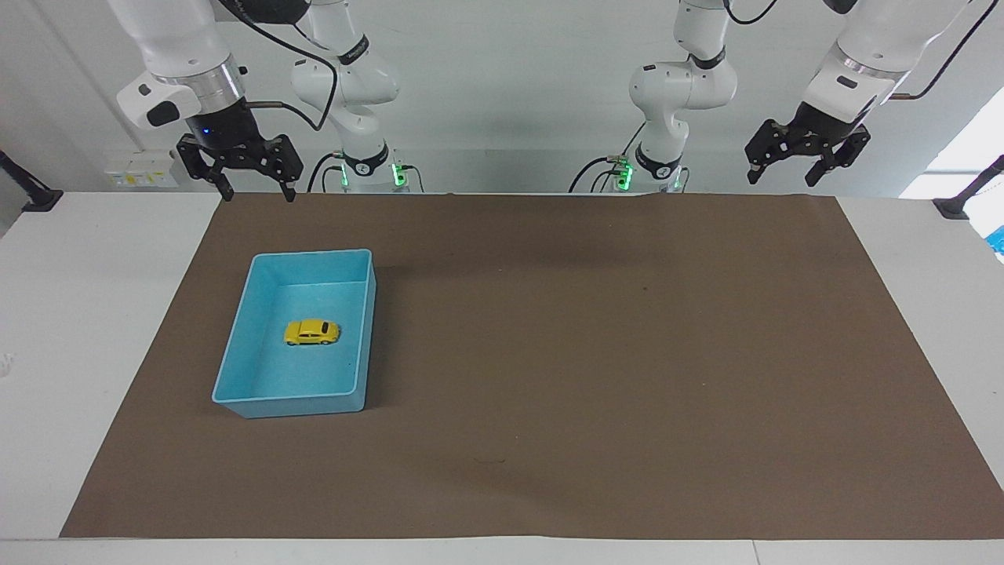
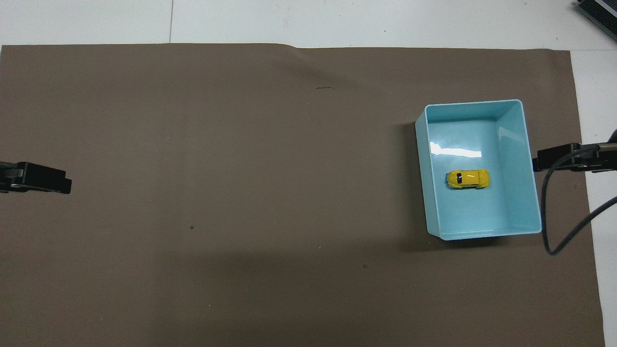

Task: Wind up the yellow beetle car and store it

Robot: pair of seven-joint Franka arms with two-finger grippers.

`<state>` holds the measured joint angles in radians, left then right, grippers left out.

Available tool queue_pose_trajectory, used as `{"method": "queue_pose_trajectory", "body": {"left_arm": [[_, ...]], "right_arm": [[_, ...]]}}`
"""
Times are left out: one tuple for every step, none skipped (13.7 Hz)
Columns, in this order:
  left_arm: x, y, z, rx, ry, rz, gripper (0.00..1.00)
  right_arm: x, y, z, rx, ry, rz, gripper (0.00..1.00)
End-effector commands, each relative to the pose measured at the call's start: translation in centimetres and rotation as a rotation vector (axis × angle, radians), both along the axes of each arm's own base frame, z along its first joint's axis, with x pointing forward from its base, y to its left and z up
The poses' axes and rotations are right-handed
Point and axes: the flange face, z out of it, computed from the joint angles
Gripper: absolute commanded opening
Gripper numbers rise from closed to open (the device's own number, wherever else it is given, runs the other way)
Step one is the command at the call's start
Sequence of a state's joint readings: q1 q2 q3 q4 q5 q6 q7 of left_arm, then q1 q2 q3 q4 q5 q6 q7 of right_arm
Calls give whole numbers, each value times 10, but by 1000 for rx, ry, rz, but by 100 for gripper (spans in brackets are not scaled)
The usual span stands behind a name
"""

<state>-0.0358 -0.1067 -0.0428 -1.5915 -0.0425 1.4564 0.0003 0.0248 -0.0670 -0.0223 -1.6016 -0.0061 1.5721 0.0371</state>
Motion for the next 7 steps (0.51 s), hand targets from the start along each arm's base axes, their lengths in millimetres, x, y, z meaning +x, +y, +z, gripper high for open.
{"method": "queue_pose_trajectory", "body": {"left_arm": [[-1, 2, 2, -8, -4, -3, 100], [-1, 2, 1, -8, -2, -3, 100], [-1, 2, 1, -8, -2, -3, 100], [-1, 2, 1, -8, -2, -3, 100], [-1, 3, 1, -8, -2, -2, 100], [-2, 2, 1, -8, -1, -3, 100], [-2, 2, 1, -8, -1, -3, 100]], "right_arm": [[2, 0, 3, 8, -4, -22, 100], [2, 2, 4, 8, -5, -20, 100], [2, 5, 3, 8, -2, -22, 100], [2, 2, 2, 11, 2, -26, 100], [1, 0, 3, 10, 2, -28, 100], [1, 0, 3, 10, 1, -29, 100], [1, 2, 3, 10, 1, -26, 100]]}}
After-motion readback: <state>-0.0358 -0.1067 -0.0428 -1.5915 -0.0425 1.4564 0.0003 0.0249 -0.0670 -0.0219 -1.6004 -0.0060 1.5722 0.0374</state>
